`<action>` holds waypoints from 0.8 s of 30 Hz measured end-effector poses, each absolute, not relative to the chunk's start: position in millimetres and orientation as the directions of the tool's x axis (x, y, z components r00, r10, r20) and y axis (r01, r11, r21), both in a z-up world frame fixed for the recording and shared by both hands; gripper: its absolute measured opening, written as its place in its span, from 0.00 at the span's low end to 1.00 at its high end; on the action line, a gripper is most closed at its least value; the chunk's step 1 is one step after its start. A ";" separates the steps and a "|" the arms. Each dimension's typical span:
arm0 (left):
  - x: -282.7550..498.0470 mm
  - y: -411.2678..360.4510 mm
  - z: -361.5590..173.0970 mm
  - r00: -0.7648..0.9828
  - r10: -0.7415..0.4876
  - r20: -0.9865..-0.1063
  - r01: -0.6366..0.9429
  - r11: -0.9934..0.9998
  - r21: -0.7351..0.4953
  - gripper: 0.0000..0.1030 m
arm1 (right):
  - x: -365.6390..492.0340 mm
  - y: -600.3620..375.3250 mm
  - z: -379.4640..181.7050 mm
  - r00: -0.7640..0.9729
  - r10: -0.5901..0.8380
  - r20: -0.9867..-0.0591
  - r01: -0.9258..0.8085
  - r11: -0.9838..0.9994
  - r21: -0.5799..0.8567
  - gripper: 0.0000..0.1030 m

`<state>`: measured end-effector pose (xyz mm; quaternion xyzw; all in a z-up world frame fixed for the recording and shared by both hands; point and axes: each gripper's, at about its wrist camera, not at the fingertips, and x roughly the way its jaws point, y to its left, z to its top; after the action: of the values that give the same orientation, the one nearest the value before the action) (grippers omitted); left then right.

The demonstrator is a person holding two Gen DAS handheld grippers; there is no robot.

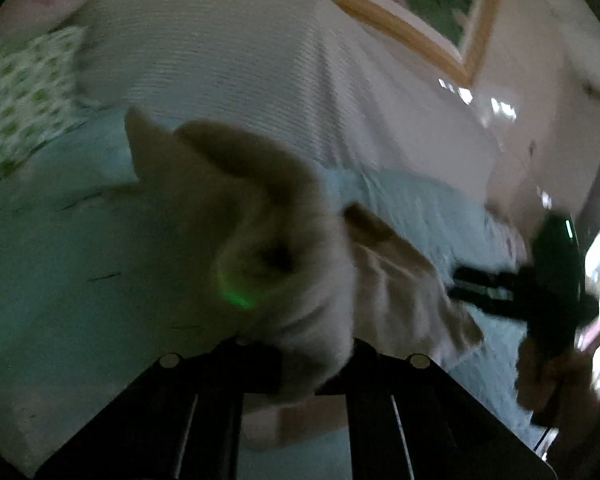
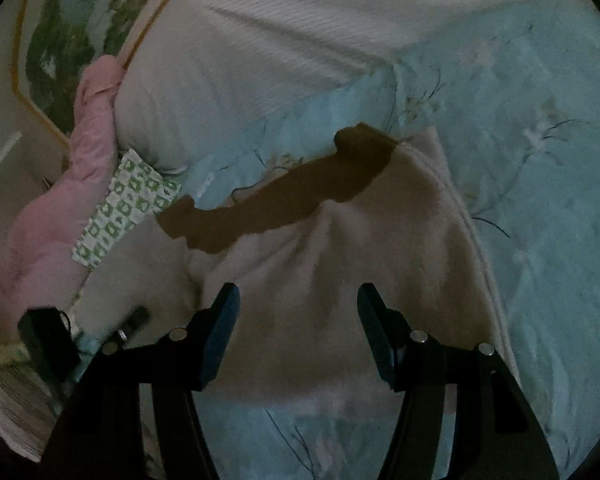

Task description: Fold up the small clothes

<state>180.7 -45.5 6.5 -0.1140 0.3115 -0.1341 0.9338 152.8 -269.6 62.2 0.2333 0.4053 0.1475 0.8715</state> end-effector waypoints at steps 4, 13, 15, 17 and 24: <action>201.1 -89.2 -16.1 0.724 -0.303 -0.620 0.218 0.953 -0.212 0.06 | 193.7 -254.8 49.8 0.521 0.591 -0.617 -0.116 0.764 0.634 0.70; 205.4 -102.8 -28.1 0.699 -0.302 -0.649 0.256 0.952 -0.166 0.07 | 268.3 -184.8 17.0 0.299 0.757 -0.581 -0.215 0.646 0.732 0.77; 204.0 -98.8 -26.4 0.696 -0.298 -0.653 0.260 0.953 -0.157 0.07 | 279.3 -169.1 14.8 0.287 0.763 -0.579 -0.247 0.643 0.725 0.75; 199.8 -96.5 -24.0 0.700 -0.287 -0.654 0.262 0.955 -0.139 0.07 | 290.5 -150.5 12.4 0.266 0.750 -0.606 -0.276 0.661 0.698 0.53; 190.9 -115.5 20.8 0.714 -0.374 -0.592 0.349 0.923 -0.161 0.07 | 281.9 -166.7 53.3 0.340 0.705 -0.623 -0.345 0.709 0.615 0.21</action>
<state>190.9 -115.5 20.8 -0.0187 0.3238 -0.1953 0.9256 281.9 -166.7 53.3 0.1914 0.4705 0.3296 0.7959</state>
